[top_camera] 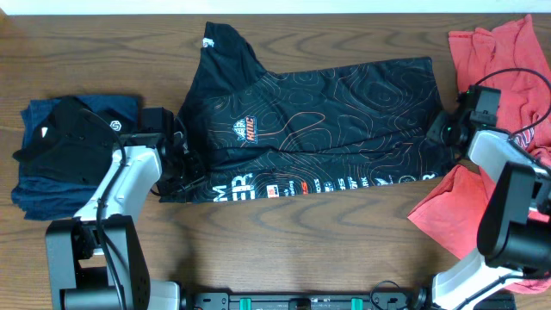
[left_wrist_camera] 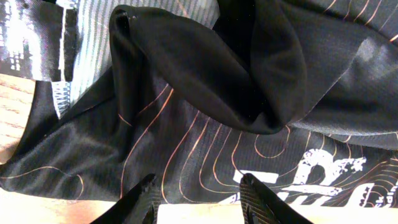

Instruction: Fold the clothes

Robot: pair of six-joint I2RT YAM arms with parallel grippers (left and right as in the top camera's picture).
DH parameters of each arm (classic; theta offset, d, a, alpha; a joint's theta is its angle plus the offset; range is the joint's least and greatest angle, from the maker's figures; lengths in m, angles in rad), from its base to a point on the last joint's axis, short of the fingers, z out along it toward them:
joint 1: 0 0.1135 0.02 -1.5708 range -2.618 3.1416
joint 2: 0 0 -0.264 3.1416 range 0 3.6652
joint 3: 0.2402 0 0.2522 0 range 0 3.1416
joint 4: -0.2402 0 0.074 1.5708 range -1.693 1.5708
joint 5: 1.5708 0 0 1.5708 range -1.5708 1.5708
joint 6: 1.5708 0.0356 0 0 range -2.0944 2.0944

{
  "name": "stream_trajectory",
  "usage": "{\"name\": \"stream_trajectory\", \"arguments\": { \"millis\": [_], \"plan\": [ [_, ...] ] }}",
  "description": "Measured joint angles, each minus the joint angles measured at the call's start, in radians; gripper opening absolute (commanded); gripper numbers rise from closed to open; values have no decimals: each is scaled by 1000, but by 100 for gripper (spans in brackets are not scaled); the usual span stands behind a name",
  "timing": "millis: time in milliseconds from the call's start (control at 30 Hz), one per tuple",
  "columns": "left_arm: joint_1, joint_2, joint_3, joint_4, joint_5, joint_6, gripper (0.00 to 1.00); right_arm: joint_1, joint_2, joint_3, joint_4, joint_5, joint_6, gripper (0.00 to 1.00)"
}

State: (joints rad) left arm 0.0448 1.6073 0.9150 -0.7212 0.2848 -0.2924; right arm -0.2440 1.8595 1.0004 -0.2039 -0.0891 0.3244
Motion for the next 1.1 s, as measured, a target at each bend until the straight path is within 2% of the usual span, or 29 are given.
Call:
{"name": "stream_trajectory", "arguments": {
  "millis": [200, 333, 467, 700, 933, 1000, 1033, 1100],
  "plan": [
    [0, 0, 0, 0, 0, 0, 44, 0, 7, 1, 33, 0, 0, 34],
    [0, 0, 0, 0, 0, 0, 44, 0, 7, 1, 37, 0, -5, 15],
    [0, 0, 0, 0, 0, 0, 44, -1, 7, 1, 37, 0, 5, 1],
    [0, 0, 0, 0, 0, 0, 44, -17, 7, 1, 51, 2, 18, 1],
    [0, 0, 0, 0, 0, 0, 44, -39, 6, 1, 157, 3, 68, 2],
    [0, 0, 0, 0, 0, 0, 44, -39, 6, 1, 177, 3, 83, 9],
    [0, 0, 0, 0, 0, 0, 44, -39, 6, 1, 182, 3, 91, 17],
    [0, 0, 0, 0, 0, 0, 44, -38, 6, 1, 196, 3, 96, 23]
  ]
}}
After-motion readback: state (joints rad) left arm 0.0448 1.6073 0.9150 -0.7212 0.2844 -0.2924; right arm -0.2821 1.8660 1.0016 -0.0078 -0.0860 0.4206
